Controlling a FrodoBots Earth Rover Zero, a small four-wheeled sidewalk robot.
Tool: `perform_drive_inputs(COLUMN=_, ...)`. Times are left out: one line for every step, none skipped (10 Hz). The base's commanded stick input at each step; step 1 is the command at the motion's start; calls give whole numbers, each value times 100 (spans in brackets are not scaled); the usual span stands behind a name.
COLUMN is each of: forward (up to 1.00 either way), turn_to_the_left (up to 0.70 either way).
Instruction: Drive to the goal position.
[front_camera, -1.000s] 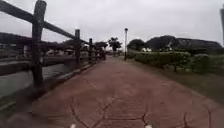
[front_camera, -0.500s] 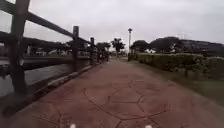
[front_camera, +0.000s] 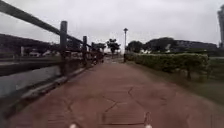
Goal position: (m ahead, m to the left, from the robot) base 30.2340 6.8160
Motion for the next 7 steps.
perform_drive_inputs(forward=100, turn_to_the_left=-27)
perform_drive_inputs(forward=100, turn_to_the_left=0)
perform_drive_inputs(forward=100, turn_to_the_left=0)
perform_drive_inputs(forward=100, turn_to_the_left=0)
perform_drive_inputs(forward=100, turn_to_the_left=0)
perform_drive_inputs(forward=100, turn_to_the_left=0)
perform_drive_inputs(forward=100, turn_to_the_left=0)
